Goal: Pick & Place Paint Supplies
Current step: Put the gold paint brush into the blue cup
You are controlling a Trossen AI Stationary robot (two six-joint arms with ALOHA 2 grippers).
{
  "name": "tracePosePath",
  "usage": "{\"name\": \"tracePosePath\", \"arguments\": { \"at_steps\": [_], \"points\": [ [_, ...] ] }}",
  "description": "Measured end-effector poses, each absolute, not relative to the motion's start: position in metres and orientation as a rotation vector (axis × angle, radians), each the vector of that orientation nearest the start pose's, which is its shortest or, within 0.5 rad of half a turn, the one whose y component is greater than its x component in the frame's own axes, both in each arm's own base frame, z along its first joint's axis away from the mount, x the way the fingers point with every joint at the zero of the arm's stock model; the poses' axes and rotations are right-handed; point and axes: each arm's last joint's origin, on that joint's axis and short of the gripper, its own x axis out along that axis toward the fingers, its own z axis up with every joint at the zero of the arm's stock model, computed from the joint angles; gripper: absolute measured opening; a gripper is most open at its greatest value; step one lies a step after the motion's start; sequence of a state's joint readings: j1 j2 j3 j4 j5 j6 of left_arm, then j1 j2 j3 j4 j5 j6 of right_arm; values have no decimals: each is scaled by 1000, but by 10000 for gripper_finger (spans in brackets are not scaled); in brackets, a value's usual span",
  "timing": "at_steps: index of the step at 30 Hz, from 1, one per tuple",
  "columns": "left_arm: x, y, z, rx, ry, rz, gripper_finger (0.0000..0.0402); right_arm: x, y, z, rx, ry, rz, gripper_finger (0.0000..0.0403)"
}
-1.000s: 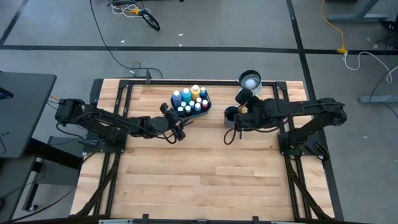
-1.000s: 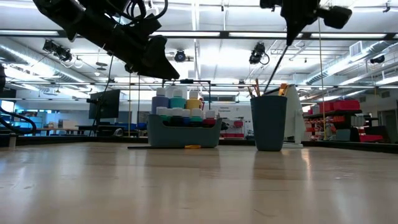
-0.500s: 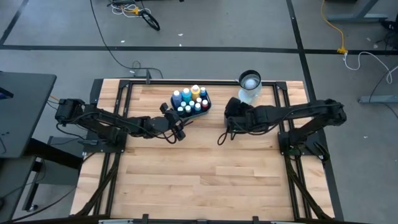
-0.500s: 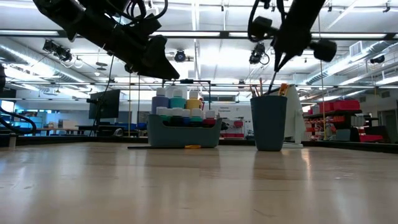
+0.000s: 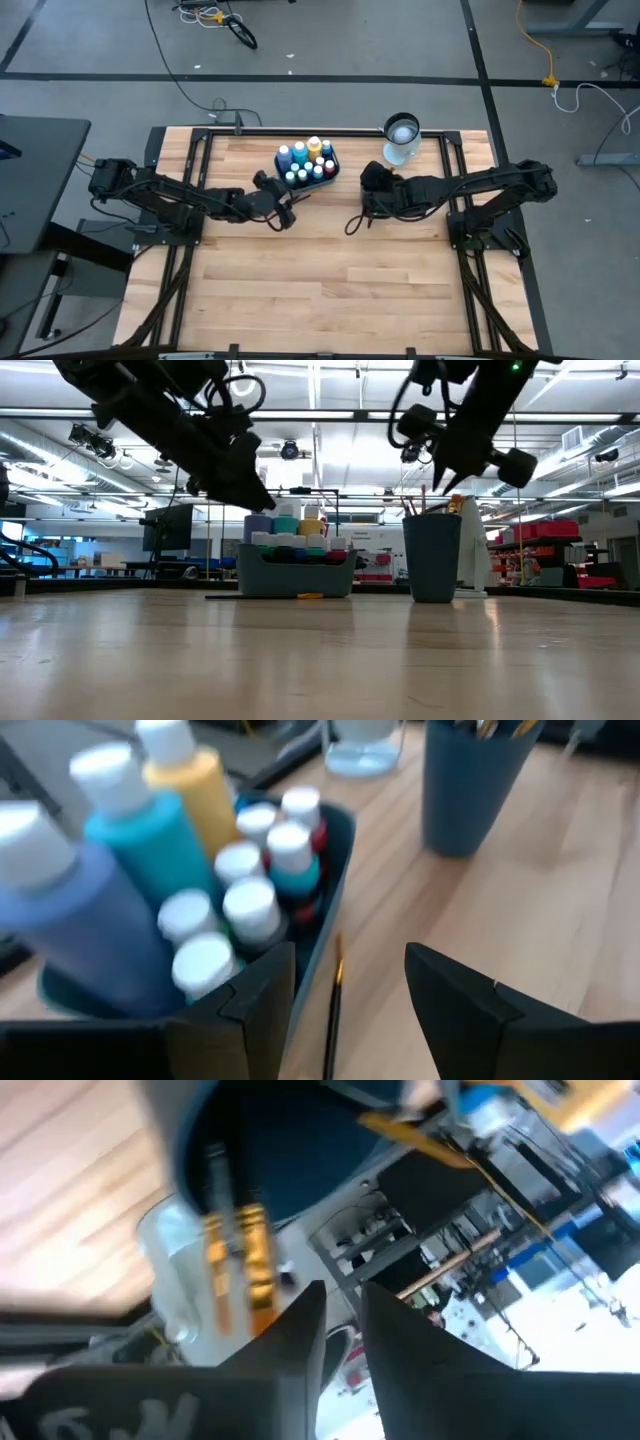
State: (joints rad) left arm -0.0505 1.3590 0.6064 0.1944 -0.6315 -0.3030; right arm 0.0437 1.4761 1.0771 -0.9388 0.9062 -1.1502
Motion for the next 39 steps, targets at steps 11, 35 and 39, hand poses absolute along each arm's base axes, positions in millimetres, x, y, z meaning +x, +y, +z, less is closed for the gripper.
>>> {"name": "tracePosePath", "arguments": {
  "at_steps": [11,35,39],
  "points": [
    [256,1,178,-202,557,570,199,283,-3,255,-1528,1416,-350,91],
    [186,5,102,-182,489,488,199,294,43,295,-256,575,-414,91],
    [184,6,102,-131,494,475,199,306,48,292,-104,514,-316,91]
  ]
}}
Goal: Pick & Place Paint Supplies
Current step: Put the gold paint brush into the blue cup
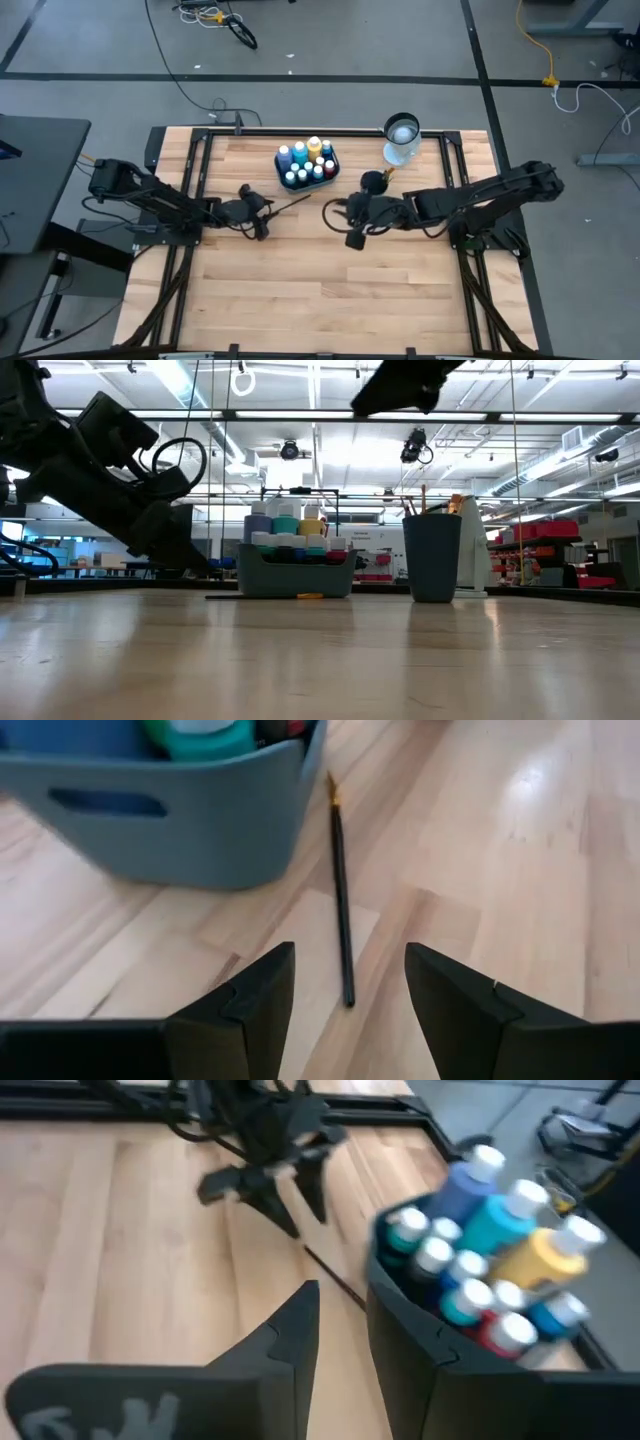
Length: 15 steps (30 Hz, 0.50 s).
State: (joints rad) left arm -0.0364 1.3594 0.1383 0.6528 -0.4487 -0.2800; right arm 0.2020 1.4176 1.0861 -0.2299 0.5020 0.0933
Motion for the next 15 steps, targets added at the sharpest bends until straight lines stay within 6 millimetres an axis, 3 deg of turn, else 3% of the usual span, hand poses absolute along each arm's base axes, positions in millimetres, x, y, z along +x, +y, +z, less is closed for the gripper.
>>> {"name": "tracePosePath", "arguments": {
  "at_steps": [6,15],
  "points": [
    [193,4,102,-62,447,387,199,331,54,276,-137,460,-280,91],
    [206,16,77,-33,501,450,199,361,60,255,-255,368,-258,126]
  ]
}}
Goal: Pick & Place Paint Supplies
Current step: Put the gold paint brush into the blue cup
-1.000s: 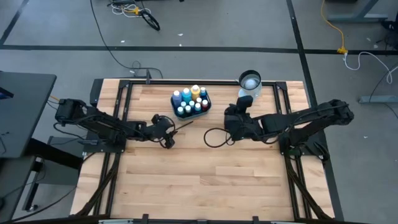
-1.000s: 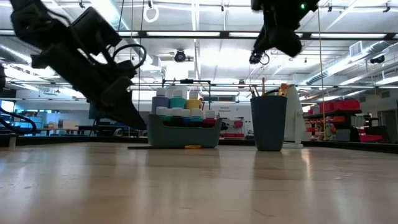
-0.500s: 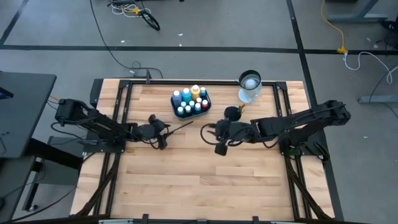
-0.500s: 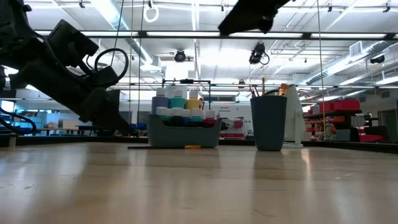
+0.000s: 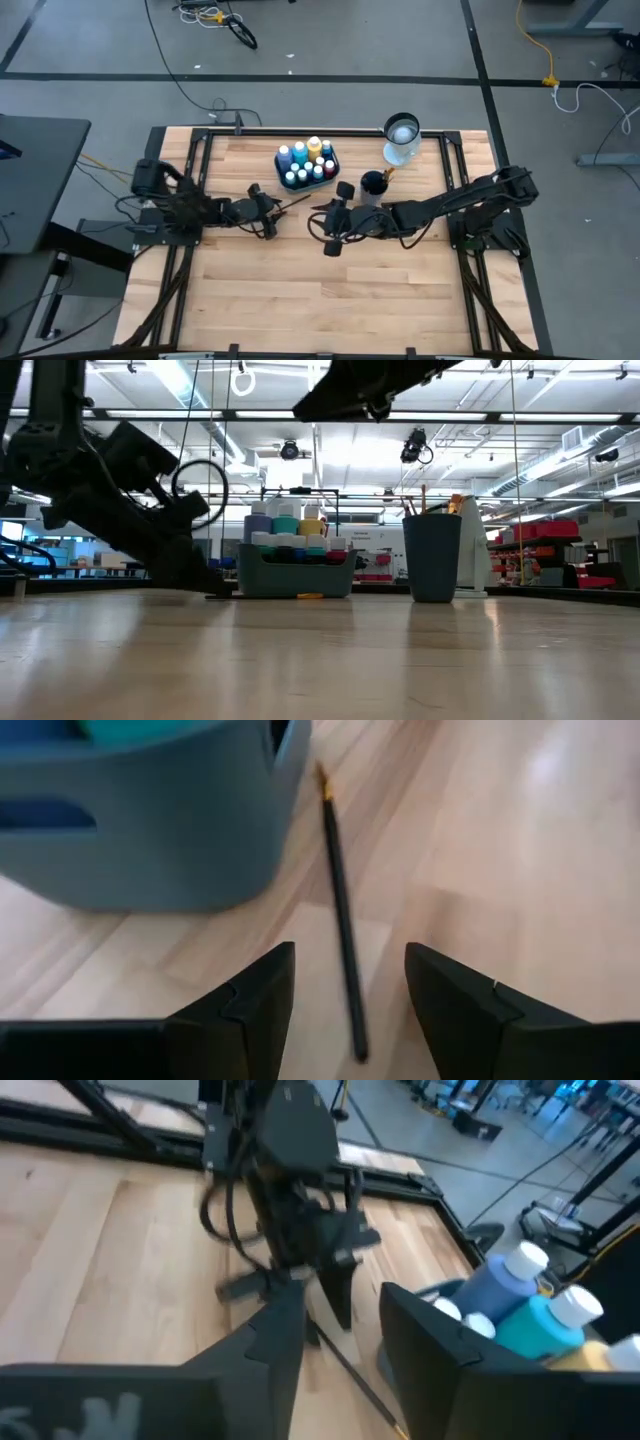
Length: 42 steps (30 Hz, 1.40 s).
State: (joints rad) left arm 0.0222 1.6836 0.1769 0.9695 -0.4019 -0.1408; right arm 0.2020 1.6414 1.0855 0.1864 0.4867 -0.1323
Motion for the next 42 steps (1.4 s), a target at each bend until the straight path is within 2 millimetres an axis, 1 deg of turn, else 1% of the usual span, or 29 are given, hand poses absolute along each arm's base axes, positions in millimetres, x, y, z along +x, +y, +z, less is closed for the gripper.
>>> {"name": "tracePosePath", "arguments": {
  "at_steps": [6,8,11,17,19,24,29,31,37,40,42],
  "points": [
    [212,23,62,-66,523,485,197,364,60,252,-233,352,-275,176],
    [212,24,58,-93,531,490,186,364,60,252,-232,346,-275,187],
    [212,25,55,-132,536,488,147,364,60,253,-232,340,-276,197],
    [210,25,54,-161,521,501,31,364,61,253,-228,342,-259,200],
    [210,25,55,-160,519,512,15,364,61,252,-229,345,-258,200],
    [212,22,57,-182,479,466,26,364,62,251,-231,354,-252,200],
    [216,9,62,-184,439,352,10,364,62,251,-165,346,-262,200],
    [216,5,63,-199,430,340,10,364,63,251,-150,348,-257,200],
    [217,-9,66,-186,397,291,4,362,68,245,-121,408,-79,197],
    [217,-14,67,-182,391,278,5,362,69,237,-74,469,-49,191],
    [217,-17,66,-178,400,255,3,364,69,225,-36,528,-60,185]
  ]
}}
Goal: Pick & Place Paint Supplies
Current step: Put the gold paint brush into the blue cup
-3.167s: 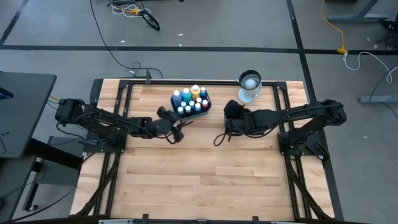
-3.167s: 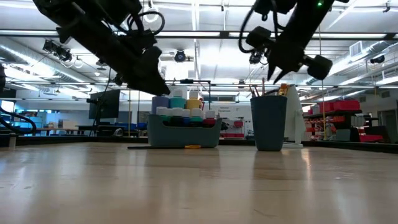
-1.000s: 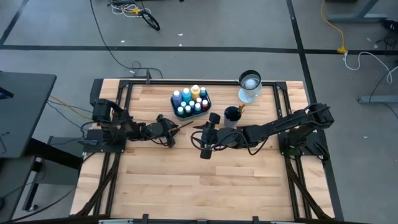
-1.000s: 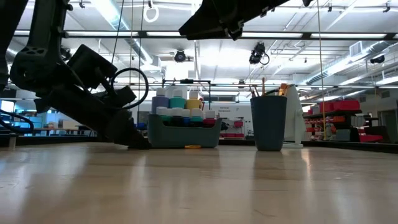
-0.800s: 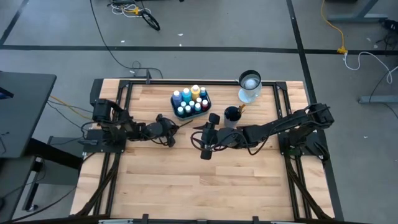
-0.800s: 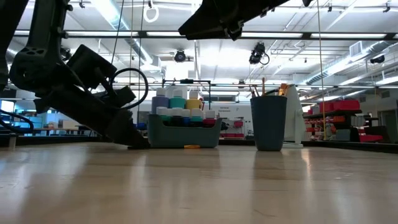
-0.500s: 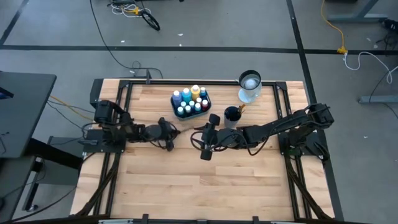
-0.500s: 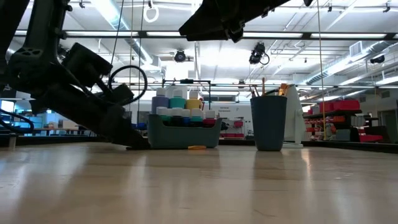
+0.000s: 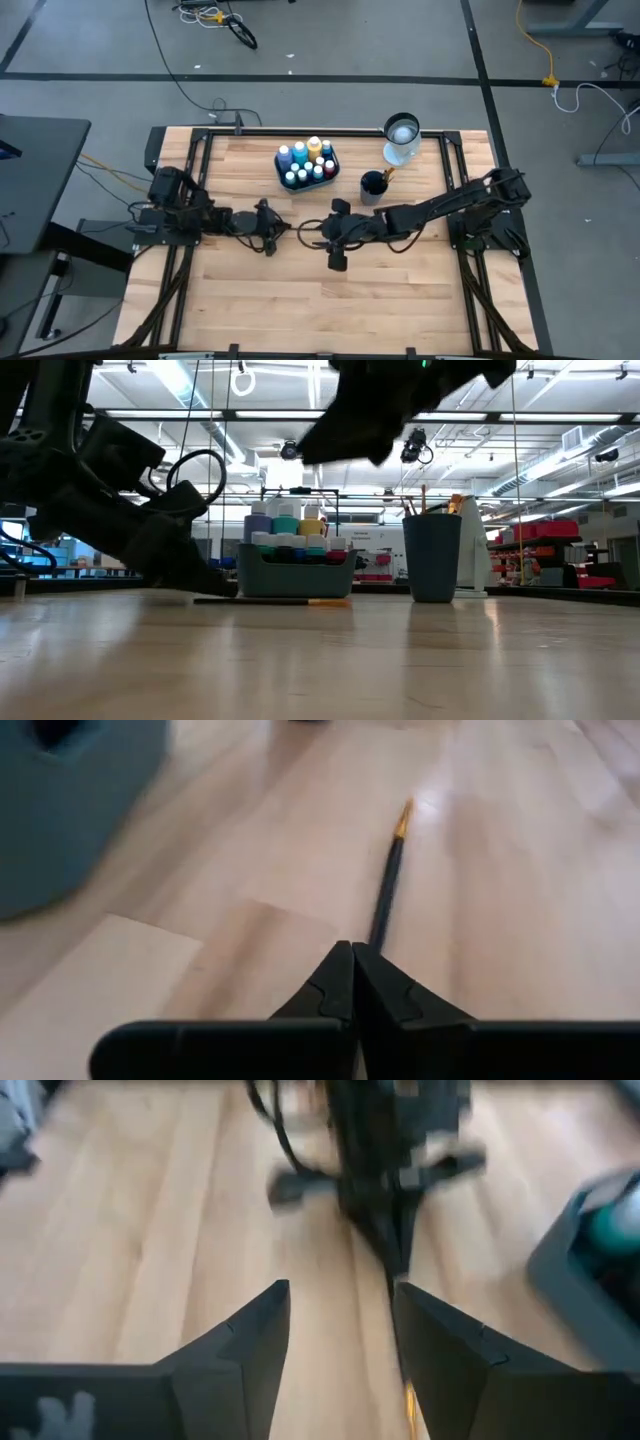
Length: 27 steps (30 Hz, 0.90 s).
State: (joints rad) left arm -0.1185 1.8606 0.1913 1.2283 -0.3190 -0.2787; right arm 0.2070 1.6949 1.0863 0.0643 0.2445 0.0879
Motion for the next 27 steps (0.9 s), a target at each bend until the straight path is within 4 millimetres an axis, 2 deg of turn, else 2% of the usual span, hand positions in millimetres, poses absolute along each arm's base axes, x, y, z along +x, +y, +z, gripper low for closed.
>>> {"name": "tracePosePath", "arguments": {
  "at_steps": [4,8,12,19,27],
  "points": [
    [216,-23,64,-160,428,209,5,369,71,196,31,635,-75,174],
    [214,-25,63,-145,440,228,3,376,72,164,2,719,-100,166],
    [214,-25,62,-152,455,228,6,377,70,145,-39,777,-166,165],
    [214,-25,61,-122,469,227,4,371,64,137,-76,862,-226,171],
    [215,-25,62,-127,453,218,11,369,44,130,23,888,-268,164]
  ]
}}
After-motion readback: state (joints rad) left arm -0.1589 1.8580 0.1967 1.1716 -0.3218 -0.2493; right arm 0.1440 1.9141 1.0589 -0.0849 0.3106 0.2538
